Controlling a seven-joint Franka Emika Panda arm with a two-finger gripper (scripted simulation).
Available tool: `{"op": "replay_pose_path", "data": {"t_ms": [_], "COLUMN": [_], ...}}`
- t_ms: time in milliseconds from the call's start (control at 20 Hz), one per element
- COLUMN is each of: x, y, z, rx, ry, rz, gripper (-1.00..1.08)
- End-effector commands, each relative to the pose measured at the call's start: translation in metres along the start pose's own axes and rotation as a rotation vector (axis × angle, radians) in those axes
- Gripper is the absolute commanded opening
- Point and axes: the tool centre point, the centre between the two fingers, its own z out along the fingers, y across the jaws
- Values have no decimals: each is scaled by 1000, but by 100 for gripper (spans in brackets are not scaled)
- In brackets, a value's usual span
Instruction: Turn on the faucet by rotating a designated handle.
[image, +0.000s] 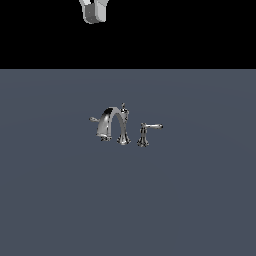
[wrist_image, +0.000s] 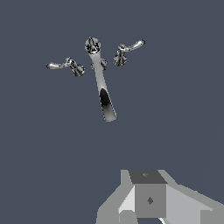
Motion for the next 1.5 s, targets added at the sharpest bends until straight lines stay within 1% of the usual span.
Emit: {"op": "replay_pose_path", "data": {"t_ms": [0,400,750,1100,1450], "x": [13,57,99,143,191], "y": [-8,-25,-32,-31,-20], "z": [14,56,93,130,170], "rx": [3,8,12,14,15], "ry": [2,8,14,21,29], "rz": [66,270,449,632,835], "gripper": [-100,-100,-100,-100,-100]}}
